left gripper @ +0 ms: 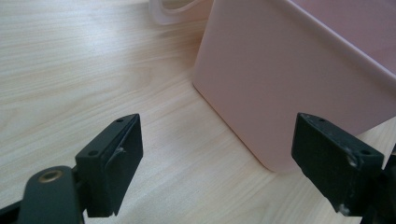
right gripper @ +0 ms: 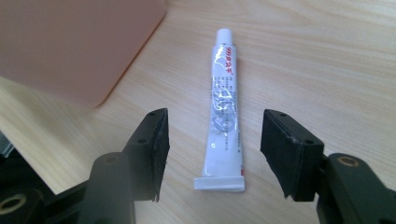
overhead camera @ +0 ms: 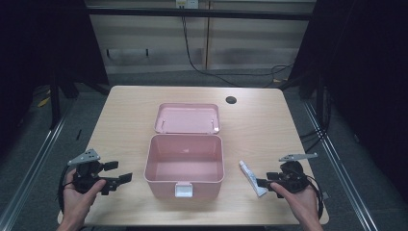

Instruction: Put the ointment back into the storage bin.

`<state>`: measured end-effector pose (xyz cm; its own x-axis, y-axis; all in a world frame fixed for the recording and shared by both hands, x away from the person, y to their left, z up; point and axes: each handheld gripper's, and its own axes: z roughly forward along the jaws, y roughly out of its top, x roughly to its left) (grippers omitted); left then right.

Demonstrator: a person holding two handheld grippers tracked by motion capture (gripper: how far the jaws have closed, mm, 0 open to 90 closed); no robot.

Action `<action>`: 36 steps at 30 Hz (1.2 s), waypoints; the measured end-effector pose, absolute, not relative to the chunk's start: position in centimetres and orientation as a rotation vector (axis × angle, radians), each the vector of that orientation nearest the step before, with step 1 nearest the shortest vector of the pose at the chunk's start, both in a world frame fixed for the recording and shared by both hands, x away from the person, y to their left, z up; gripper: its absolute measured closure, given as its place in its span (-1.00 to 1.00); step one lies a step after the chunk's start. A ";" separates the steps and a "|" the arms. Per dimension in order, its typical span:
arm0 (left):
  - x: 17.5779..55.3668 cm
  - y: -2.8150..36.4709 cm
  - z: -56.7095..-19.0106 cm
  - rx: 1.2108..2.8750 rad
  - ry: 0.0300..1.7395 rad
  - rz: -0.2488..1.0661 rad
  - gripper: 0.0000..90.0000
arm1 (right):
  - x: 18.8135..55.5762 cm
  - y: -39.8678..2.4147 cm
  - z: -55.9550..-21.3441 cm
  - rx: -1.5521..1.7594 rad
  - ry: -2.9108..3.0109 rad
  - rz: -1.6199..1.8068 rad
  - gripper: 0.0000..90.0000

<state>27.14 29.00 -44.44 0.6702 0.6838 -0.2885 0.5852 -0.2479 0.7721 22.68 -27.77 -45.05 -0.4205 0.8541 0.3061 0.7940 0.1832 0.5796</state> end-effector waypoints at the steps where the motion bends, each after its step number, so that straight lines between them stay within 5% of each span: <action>1: 27.1 29.0 -44.4 1.938 0.990 0.131 -0.63 | 22.7 -27.7 -45.1 1.644 2.349 1.051 -0.06; 12: 27.1 29.0 -44.5 1.940 0.994 0.135 -0.63 | 22.8 -27.0 -44.3 1.592 2.429 1.025 -0.13; 21: 27.2 29.2 -44.6 1.937 1.003 0.134 -0.63 | 24.1 -26.2 -43.0 1.542 2.517 1.021 0.10; 36: 27.1 29.1 -44.5 1.937 1.002 0.140 -0.63 | 26.7 -25.1 -41.5 1.590 2.671 0.878 0.11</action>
<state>27.14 29.09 -44.48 0.6619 0.6933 -0.2851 0.5885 -0.2450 0.7705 26.74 -25.08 -41.47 -0.5125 0.7887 0.3396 0.8364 0.3689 0.4055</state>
